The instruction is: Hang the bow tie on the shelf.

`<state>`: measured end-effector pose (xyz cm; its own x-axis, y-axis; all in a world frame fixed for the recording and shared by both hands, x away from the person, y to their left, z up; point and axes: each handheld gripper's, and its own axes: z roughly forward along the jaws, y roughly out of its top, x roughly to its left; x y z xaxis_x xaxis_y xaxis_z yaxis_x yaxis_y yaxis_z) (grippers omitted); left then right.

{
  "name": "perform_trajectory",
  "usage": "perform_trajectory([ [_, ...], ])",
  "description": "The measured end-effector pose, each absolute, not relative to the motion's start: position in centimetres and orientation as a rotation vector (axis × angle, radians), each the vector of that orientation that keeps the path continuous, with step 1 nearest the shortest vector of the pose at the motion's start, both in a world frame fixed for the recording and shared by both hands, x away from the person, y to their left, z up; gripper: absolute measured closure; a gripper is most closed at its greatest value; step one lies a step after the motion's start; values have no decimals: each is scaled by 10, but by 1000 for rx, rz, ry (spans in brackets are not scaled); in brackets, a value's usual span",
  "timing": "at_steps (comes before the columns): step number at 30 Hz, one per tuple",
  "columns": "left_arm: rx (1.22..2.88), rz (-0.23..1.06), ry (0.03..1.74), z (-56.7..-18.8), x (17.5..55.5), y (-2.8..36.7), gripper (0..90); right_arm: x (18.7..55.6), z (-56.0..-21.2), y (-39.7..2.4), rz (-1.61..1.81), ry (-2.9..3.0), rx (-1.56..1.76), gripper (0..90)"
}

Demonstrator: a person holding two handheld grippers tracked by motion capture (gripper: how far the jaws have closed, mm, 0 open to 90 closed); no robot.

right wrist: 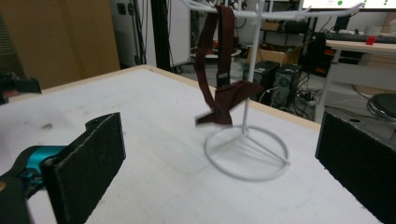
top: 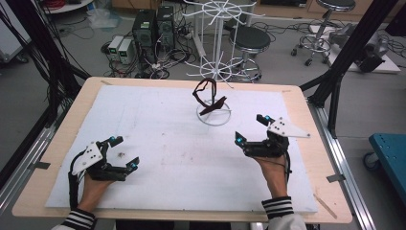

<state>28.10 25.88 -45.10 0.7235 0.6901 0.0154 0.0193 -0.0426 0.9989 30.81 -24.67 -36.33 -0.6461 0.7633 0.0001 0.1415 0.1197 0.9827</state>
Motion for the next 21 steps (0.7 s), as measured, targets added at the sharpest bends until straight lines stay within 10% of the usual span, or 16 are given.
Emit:
perform_trajectory([
  [21,1517,654,608,-451,276,259,17,269,-438,-275,1649,1718,867,7],
])
